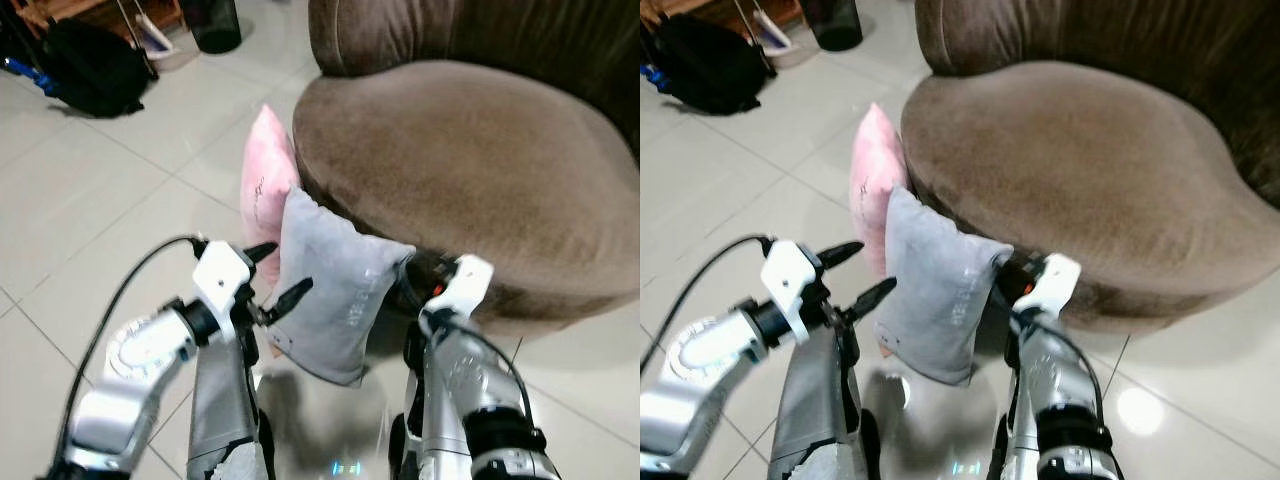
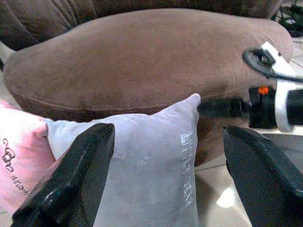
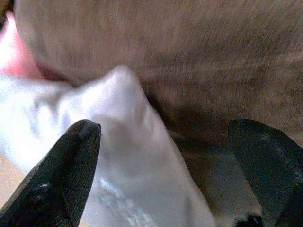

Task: Move the pillow to the sofa from floor

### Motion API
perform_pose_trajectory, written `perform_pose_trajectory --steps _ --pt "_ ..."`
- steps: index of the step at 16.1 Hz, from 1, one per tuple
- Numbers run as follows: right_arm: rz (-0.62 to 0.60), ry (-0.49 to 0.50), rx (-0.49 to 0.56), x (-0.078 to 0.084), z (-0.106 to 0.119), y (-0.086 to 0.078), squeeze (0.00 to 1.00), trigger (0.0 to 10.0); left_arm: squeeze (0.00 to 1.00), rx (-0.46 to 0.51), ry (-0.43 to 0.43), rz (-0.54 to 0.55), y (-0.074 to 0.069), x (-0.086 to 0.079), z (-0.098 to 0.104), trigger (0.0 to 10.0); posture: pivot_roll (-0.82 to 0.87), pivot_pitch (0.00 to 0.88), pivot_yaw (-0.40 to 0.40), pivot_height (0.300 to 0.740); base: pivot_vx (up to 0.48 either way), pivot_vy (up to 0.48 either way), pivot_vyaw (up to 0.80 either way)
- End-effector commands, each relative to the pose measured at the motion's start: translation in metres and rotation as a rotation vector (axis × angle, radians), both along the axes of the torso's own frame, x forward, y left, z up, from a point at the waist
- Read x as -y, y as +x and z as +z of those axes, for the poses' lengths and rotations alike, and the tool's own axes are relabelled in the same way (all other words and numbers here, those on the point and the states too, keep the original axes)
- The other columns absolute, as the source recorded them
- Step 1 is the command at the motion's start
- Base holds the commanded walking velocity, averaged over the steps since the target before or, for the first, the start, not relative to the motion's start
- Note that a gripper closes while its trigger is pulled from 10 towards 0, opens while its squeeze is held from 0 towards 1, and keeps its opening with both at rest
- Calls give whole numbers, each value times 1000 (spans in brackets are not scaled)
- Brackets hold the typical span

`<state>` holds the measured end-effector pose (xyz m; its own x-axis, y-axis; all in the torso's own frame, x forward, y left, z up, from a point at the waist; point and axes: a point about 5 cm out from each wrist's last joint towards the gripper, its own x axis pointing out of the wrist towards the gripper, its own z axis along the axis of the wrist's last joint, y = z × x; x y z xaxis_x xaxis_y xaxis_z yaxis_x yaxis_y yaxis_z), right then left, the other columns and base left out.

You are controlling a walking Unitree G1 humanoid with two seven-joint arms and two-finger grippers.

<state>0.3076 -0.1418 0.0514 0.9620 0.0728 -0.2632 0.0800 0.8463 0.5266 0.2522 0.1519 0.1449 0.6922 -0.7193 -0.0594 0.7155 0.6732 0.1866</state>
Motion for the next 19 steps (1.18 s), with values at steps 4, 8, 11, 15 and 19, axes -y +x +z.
perform_pose_trajectory --steps 4,8,11,15,19 --pt "133 116 133 -31 19 3 1000 10000 0 -34 25 -38 9 -8 5 10000 131 271 71 460 0 0 0" --pt "117 61 124 -46 24 19 502 10000 0 -57 42 -9 24 -20 0 10000 155 273 61 460 0 0 0" --pt "109 23 87 -53 26 30 0 10000 0 -65 55 -5 31 -26 0 10000 162 270 69 460 0 0 0" --pt "125 35 41 -61 19 32 0 0 0 -61 53 -24 30 -26 0 10000 161 261 73 460 0 0 0" --pt "135 23 52 -62 16 31 0 0 0 -63 54 -16 33 -30 -2 10000 158 249 67 460 0 0 0"
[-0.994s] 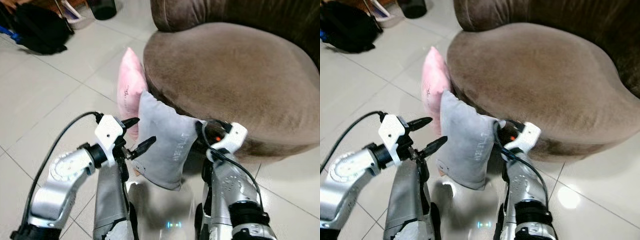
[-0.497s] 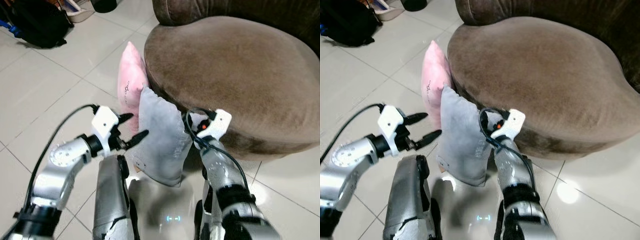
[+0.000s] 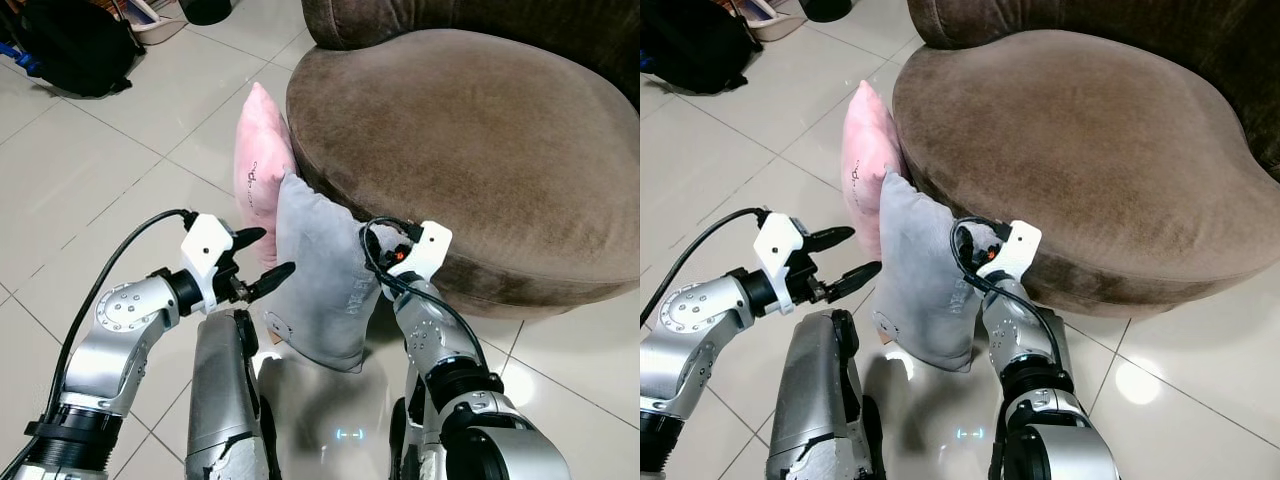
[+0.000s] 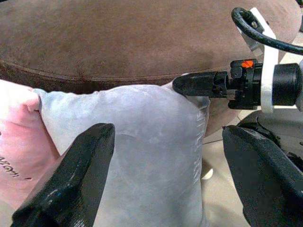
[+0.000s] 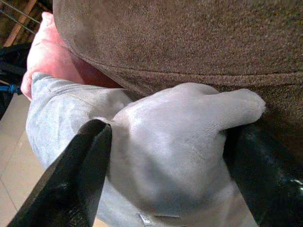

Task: Move the pillow to the sofa from floor

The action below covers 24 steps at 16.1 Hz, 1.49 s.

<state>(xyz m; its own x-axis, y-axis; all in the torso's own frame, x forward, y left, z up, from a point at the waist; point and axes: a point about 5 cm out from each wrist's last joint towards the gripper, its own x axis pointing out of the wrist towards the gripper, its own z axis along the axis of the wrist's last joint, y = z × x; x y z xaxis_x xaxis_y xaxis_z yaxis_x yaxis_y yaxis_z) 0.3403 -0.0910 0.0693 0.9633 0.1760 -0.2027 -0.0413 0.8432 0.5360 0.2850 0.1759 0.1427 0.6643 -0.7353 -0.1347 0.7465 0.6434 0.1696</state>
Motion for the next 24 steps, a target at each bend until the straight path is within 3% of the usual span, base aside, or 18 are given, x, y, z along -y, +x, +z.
perform_pose_trajectory --steps 1,17,20,24 --pt "30 11 -9 -11 -2 -1 0 0 0 1 10 15 0 -6 0 10000 158 249 67 460 0 0 0" --pt "53 55 34 -10 2 3 0 0 0 4 6 9 4 -3 -3 10000 152 236 68 460 0 0 0" --pt "73 77 82 -12 8 1 0 0 0 1 -2 11 5 0 -6 10000 129 220 61 460 0 0 0" --pt "137 116 224 -17 37 -16 0 0 0 2 -47 24 9 10 -12 10000 64 171 42 460 0 0 0"
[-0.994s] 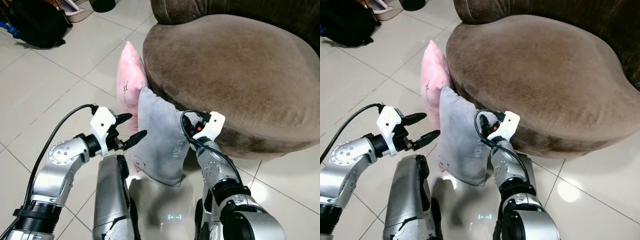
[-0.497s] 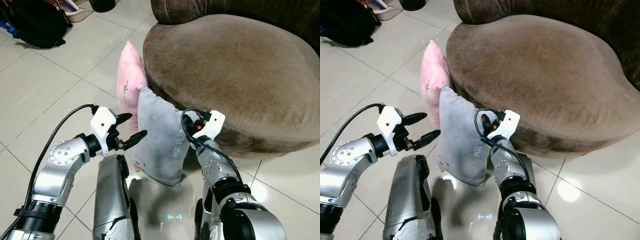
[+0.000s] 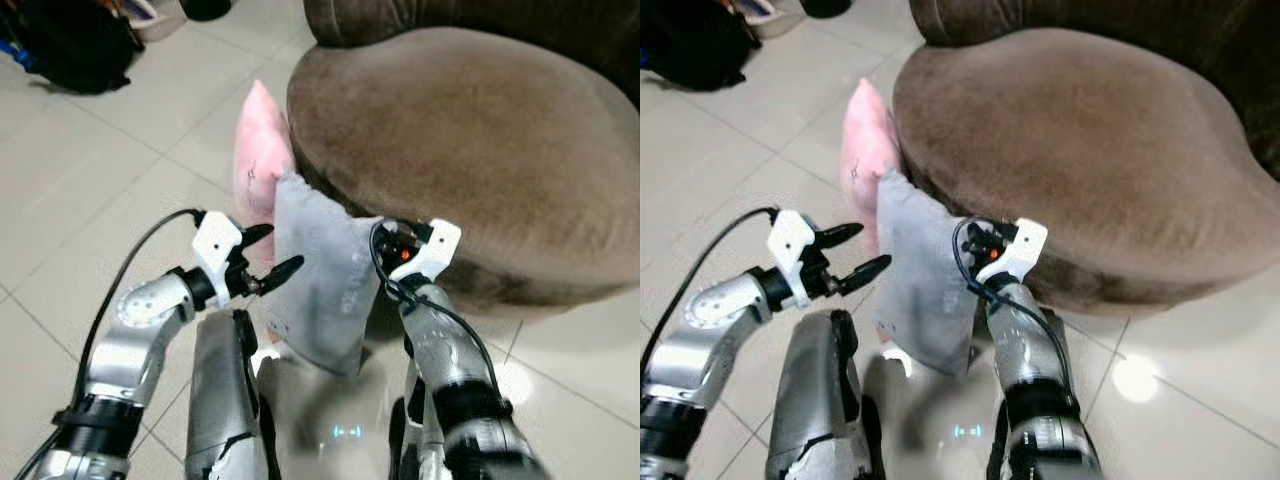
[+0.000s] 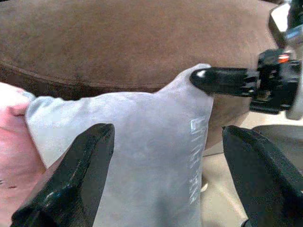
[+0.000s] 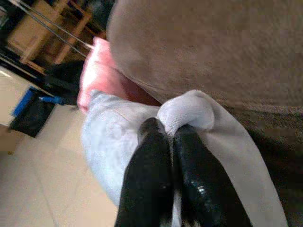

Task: Move the pillow to the sofa from floor

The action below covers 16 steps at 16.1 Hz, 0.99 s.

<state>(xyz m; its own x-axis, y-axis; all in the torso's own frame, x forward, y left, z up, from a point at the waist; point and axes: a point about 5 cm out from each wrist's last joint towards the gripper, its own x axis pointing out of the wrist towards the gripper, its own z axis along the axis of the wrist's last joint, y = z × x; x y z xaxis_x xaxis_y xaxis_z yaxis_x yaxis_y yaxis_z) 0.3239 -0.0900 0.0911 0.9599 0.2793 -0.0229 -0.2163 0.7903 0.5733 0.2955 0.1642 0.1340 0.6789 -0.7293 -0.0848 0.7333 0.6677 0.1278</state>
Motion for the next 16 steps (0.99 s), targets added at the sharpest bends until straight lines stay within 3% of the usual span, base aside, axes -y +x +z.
perform_pose_trajectory --steps 1,3,4,5,6,8,9,11,12,13,14,15,16 --pt "45 45 65 -15 18 -1 0 0 0 0 15 5 -1 0 -3 10000 64 171 42 460 0 0 0" --pt "69 133 226 -9 78 -10 0 0 0 4 -11 11 1 6 -6 10000 34 140 23 460 0 0 0" --pt "71 146 254 -8 89 -9 0 0 0 6 -14 12 2 7 -6 10000 20 127 17 460 0 0 0" --pt "63 185 354 0 133 -10 0 0 0 21 -31 17 3 11 -5 10000 13 110 8 460 0 0 0" --pt "55 199 407 5 155 -10 0 0 0 29 -36 16 5 13 -4 10000 5 98 2 460 0 0 0" --pt "-5 207 609 28 230 -7 0 0 0 48 -59 17 10 18 0 10000 -13 76 4 460 0 0 0" --pt "-68 185 735 49 275 -8 0 0 0 50 -63 14 13 20 0 10000 -19 68 6 460 0 0 0" --pt "-134 175 816 67 305 -12 0 0 0 55 -66 8 14 22 0 10000 -21 65 5 460 0 0 0" --pt "-206 89 858 82 317 -12 0 0 0 58 -69 9 14 23 0 10000 -27 58 5 460 0 0 0" --pt "-206 89 858 82 317 -12 0 0 0 58 -69 9 14 23 0 10000 -27 58 5 460 0 0 0" --pt "-313 -65 829 102 320 -11 0 7922 0 66 -71 13 15 23 0 10000 -26 56 2 460 0 0 0" --pt "-323 -198 709 107 294 -2 0 10000 0 69 -67 21 15 23 0 10000 -25 57 6 460 0 0 0" --pt "-273 -302 580 99 261 9 0 10000 0 74 -56 29 15 23 0 10000 -25 57 6 460 0 0 0"
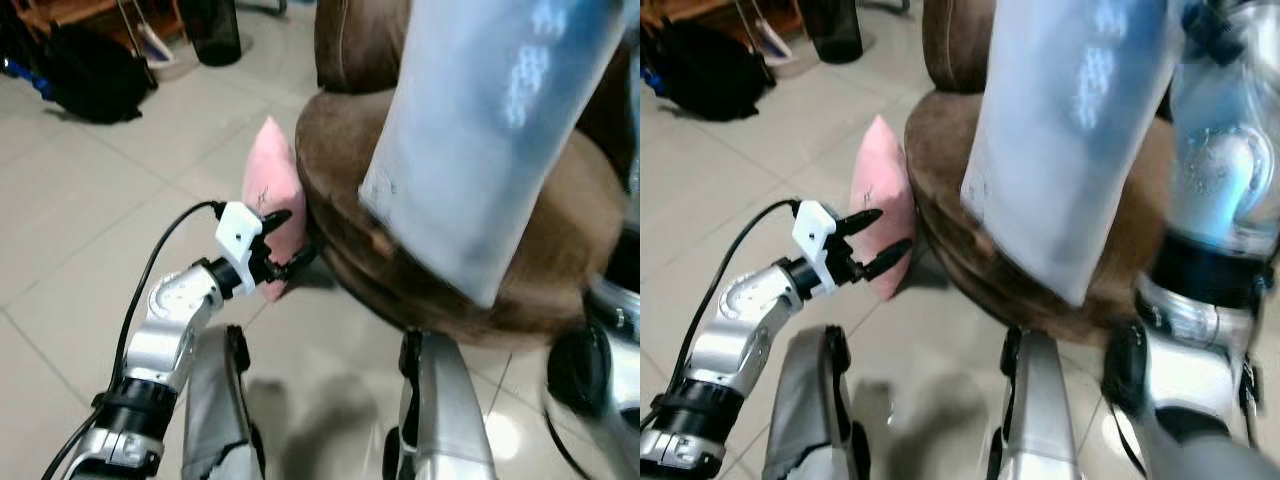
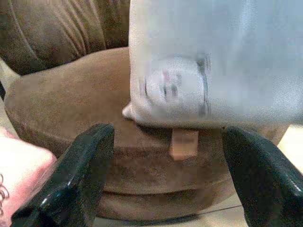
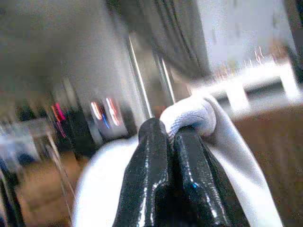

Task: Move the pillow to the sofa from floor

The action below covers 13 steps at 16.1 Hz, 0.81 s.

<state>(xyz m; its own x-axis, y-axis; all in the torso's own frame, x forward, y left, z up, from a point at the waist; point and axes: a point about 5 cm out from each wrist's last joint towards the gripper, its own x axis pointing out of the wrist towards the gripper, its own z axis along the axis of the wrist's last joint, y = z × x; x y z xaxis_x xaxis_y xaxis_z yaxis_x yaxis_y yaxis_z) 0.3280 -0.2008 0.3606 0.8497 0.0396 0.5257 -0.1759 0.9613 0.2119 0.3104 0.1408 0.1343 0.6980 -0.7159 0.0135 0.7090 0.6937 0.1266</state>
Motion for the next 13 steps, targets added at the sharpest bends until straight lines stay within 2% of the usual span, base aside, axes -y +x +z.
perform_pose_trajectory --steps 1,2,4,7,10,13 --pt "34 -83 -105 -15 -23 7 0 10000 0 6 19 13 0 -1 -1 10000 -22 60 6 460 0 0 0" --pt "21 -120 -245 -20 -59 13 0 10000 0 12 33 32 1 -1 0 10000 -19 63 6 460 0 0 0" --pt "-33 -105 -326 -15 -89 14 0 10000 0 1 22 58 2 -1 -1 10000 -20 64 9 460 0 0 0" --pt "-88 -85 -362 -8 -107 5 0 10000 0 -3 11 87 2 3 -1 10000 -16 56 1 485 0 0 0" --pt "-98 -89 -375 -7 -113 1 0 10000 0 40 4 105 -16 14 11 10000 -5 54 -3 505 0 0 0" --pt "-92 -87 -386 -10 -120 -2 0 10000 0 42 1 114 -14 14 11 10000 2 53 -6 530 0 0 0"
